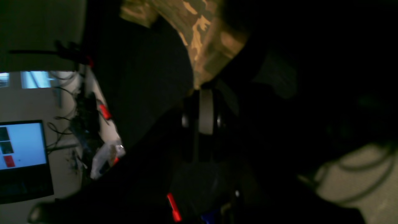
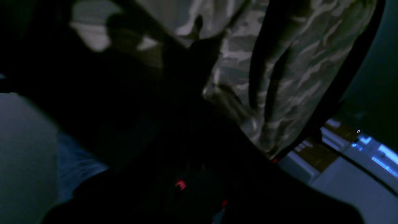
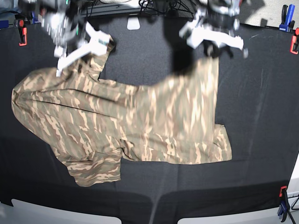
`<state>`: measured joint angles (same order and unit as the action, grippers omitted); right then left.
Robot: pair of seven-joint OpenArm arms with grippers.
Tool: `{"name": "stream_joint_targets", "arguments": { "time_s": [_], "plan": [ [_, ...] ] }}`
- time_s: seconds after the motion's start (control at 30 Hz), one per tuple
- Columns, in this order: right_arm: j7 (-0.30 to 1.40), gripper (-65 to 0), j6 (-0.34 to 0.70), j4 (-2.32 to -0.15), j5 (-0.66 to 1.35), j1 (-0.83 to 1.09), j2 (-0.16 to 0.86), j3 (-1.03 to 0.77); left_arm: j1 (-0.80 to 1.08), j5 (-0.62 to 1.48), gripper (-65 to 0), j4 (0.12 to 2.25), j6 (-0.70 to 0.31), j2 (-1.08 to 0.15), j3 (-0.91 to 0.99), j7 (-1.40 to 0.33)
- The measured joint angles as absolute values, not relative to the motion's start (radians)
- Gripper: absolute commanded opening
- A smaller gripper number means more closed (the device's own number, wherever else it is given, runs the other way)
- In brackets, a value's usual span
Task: Layout the t-shirt on the table in an organized manner, then fold the t-shirt properly
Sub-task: 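Lift the collar edge with both grippers and pull it taut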
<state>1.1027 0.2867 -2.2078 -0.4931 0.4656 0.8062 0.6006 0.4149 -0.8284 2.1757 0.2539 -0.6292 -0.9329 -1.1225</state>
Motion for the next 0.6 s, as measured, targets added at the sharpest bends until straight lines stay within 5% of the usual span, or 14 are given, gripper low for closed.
{"name": "stream_joint_targets", "arguments": {
  "time_s": [0.3,0.6],
  "plan": [
    [1.113,-65.0,0.265,-2.342,-0.611,0.725,0.885,0.588,0.432,-0.866,-65.0,2.176,0.253,-0.629,-0.930,-1.155],
    [1.112,-65.0,0.181,-2.339,-0.634,0.982,0.881,0.314,0.459,-0.865,-65.0,2.176,0.253,-0.629,-0.930,-1.187]
  ]
}}
